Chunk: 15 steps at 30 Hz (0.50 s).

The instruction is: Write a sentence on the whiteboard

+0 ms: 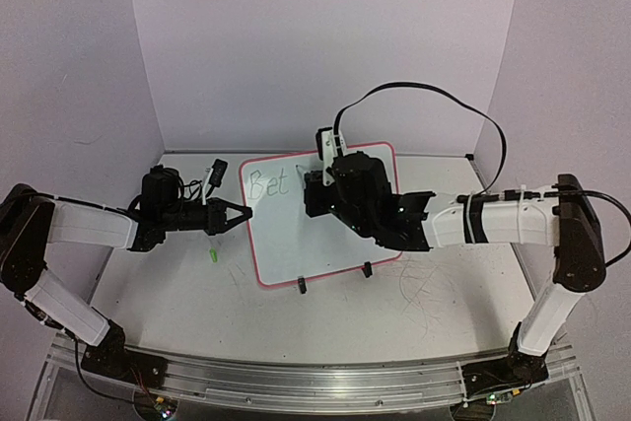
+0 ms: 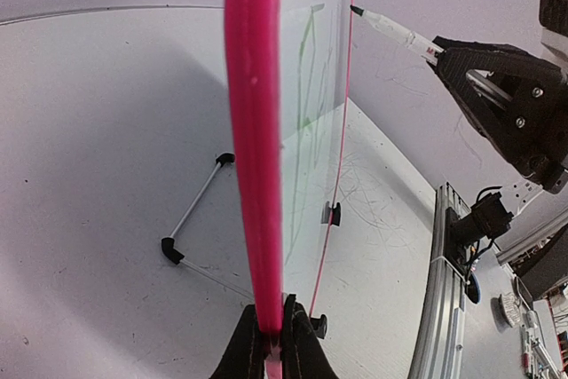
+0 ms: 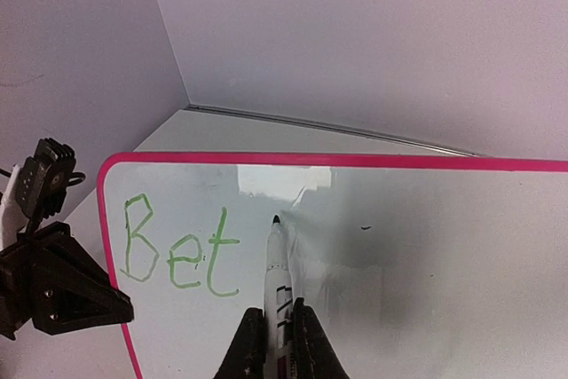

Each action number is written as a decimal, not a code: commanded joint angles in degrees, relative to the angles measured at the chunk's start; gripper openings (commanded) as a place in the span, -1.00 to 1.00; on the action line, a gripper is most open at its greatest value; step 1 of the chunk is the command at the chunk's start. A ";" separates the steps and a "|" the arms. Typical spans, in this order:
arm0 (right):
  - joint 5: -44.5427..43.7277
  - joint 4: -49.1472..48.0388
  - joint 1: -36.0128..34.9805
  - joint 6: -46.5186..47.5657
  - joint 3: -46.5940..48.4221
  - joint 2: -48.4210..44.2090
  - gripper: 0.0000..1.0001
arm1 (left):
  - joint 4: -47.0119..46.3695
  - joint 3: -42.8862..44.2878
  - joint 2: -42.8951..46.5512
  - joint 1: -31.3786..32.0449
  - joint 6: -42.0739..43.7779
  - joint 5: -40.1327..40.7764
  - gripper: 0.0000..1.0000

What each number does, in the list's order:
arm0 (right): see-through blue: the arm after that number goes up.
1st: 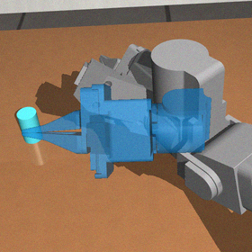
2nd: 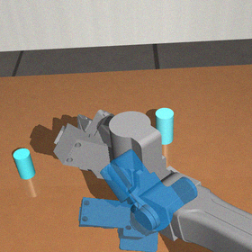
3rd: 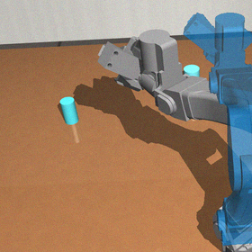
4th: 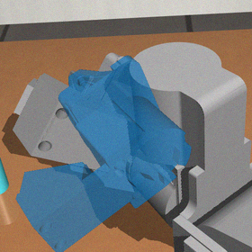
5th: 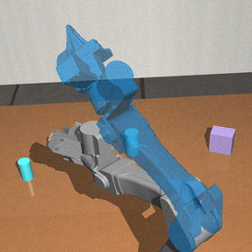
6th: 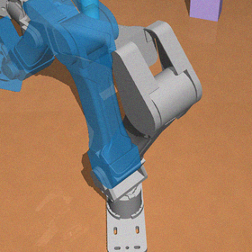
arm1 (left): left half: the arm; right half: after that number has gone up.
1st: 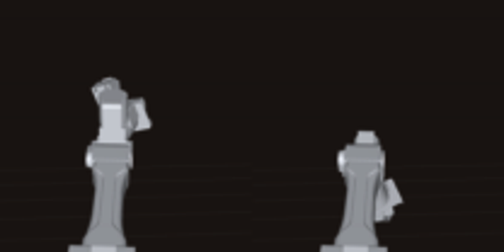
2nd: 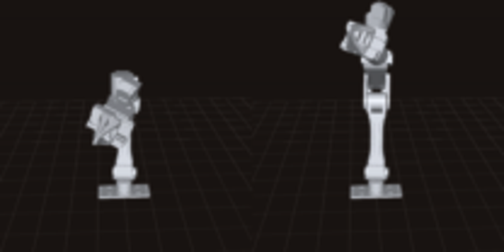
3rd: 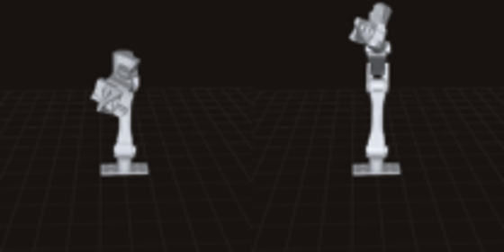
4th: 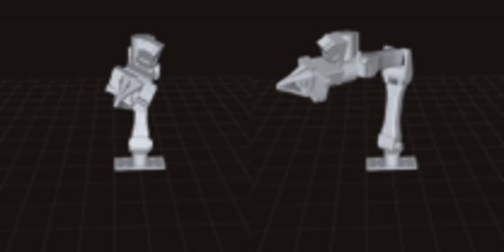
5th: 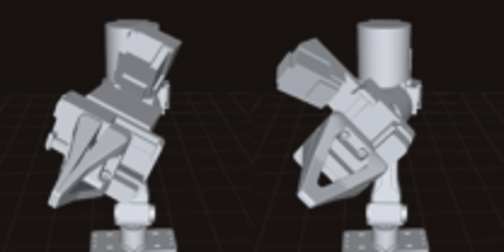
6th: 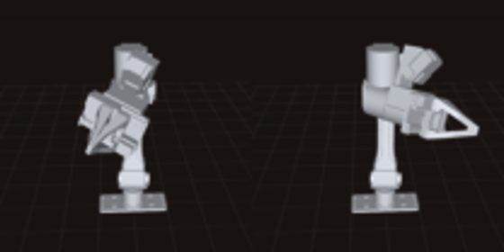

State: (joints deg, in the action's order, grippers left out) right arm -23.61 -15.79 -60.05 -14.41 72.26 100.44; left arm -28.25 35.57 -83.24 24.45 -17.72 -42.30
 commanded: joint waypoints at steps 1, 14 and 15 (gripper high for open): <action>-1.84 -1.25 -0.13 0.79 3.88 1.71 -1.00 | 1.33 1.92 0.78 0.26 2.95 2.37 -1.00; -2.10 1.70 -0.13 -0.86 4.40 2.71 -1.00 | 1.52 1.95 1.12 0.34 3.04 2.49 -1.00; -1.90 1.87 -0.15 -1.08 4.25 2.74 -1.00 | 1.53 1.96 1.07 0.34 3.04 2.49 -1.00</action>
State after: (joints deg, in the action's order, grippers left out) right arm -24.64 -14.92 -60.05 -14.44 74.70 102.43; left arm -27.97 35.59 -83.24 24.49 -17.52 -42.28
